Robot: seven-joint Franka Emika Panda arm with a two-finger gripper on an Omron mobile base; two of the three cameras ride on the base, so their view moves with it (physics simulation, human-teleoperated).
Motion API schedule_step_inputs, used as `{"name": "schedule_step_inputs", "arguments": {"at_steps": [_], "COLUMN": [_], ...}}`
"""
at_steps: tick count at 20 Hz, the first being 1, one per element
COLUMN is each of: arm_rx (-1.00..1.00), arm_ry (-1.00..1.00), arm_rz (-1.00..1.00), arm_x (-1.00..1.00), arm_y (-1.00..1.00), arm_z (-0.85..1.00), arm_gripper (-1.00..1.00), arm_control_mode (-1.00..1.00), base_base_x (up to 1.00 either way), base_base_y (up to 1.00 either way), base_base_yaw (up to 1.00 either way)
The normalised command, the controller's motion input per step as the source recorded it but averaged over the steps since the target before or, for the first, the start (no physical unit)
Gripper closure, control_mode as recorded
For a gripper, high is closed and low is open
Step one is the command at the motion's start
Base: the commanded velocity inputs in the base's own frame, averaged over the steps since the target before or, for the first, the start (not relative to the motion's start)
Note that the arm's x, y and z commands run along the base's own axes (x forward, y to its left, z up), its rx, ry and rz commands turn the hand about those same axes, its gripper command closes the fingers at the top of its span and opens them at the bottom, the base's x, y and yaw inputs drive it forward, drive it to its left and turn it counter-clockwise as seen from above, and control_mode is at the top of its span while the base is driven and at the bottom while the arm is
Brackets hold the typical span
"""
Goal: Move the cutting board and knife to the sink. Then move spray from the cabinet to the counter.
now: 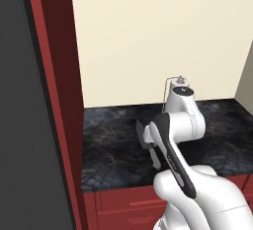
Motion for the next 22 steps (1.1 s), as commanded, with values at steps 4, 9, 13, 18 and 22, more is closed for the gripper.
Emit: {"name": "schedule_step_inputs", "arguments": {"at_steps": [4, 9, 13, 18, 22], "arm_rx": [0.00, 0.00, 0.00, 0.00, 0.00], "arm_ry": [0.00, 0.00, 0.00, 0.00, 0.00], "arm_rz": [0.00, 0.00, 0.00, 0.00, 0.00], "arm_x": [0.02, 0.05, 0.00, 0.06, 0.11], "arm_y": [0.00, 0.00, -0.01, 0.00, -0.06], "arm_z": [-0.19, -0.11, -0.13, -0.25, -0.38], "arm_gripper": [-1.00, -1.00, -1.00, -1.00, -1.00], "arm_control_mode": [-1.00, -1.00, -1.00, -1.00, -1.00], "base_base_x": [0.00, 0.00, 0.00, 0.00, 0.00], "base_base_y": [0.00, 0.00, 0.00, 0.00, 0.00], "base_base_yaw": [0.00, 0.00, 0.00, 0.00, 0.00]}}
